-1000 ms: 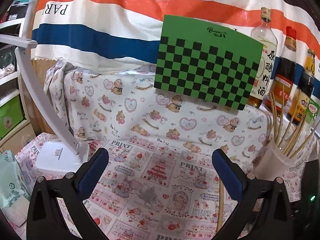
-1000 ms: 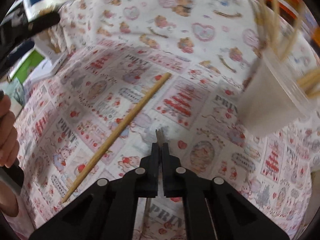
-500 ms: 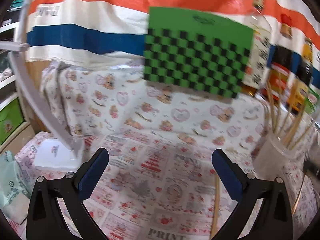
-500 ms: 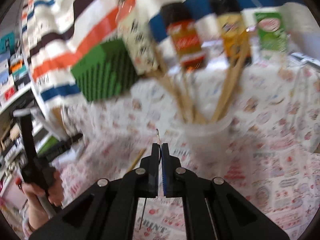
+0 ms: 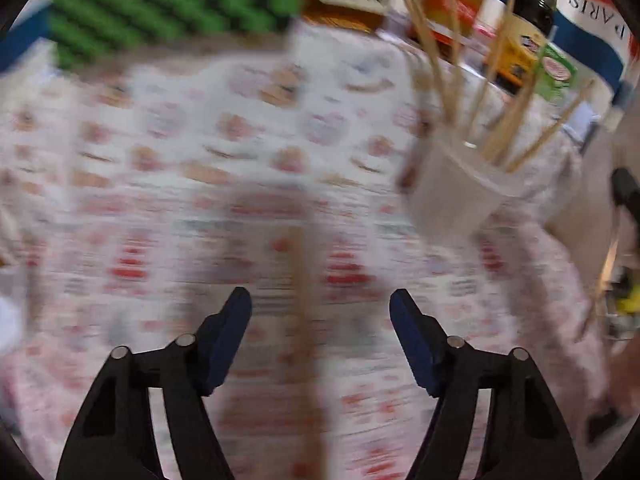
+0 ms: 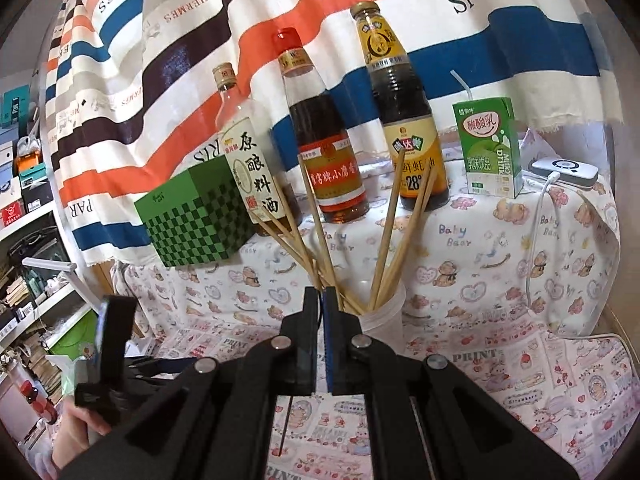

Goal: Organize utensils
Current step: 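Lift the fork with the right gripper while the left gripper grasps a loose chopstick, then carry the fork and the chopstick in both grippers over the clear cup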

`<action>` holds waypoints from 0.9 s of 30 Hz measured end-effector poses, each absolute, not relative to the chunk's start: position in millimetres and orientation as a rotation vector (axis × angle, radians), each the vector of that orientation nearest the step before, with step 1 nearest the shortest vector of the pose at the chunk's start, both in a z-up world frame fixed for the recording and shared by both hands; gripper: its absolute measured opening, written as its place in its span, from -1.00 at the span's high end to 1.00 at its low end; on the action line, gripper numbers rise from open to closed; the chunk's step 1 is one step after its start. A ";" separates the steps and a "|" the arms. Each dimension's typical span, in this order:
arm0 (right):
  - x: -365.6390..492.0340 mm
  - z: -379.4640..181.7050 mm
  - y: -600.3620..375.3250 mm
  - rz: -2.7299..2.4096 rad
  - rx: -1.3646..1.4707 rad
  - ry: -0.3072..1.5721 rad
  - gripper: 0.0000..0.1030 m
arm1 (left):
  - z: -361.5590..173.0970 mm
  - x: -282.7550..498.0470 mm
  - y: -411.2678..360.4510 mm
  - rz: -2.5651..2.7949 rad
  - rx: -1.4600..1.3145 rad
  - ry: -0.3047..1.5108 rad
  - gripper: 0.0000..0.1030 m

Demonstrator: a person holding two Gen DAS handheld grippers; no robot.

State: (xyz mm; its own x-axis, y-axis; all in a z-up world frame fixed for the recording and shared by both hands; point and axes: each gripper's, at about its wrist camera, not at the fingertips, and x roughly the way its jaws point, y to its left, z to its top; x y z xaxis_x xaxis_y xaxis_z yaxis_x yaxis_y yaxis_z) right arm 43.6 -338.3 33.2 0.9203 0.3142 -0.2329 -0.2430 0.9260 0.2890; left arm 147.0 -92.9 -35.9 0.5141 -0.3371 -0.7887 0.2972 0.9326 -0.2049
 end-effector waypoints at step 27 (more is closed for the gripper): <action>46.2 31.2 -372.3 0.265 0.351 0.294 0.95 | -64.6 206.4 -152.8 -0.101 0.186 1.171 0.85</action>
State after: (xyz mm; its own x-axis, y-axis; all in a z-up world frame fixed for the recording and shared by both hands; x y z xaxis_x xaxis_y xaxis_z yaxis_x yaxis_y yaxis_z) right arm 46.2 -372.3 31.2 0.9236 0.3028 -0.2351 -0.2021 0.9058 0.3724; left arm 206.4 -152.8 -64.6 0.3874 0.0177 -0.9217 0.1754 0.9801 0.0925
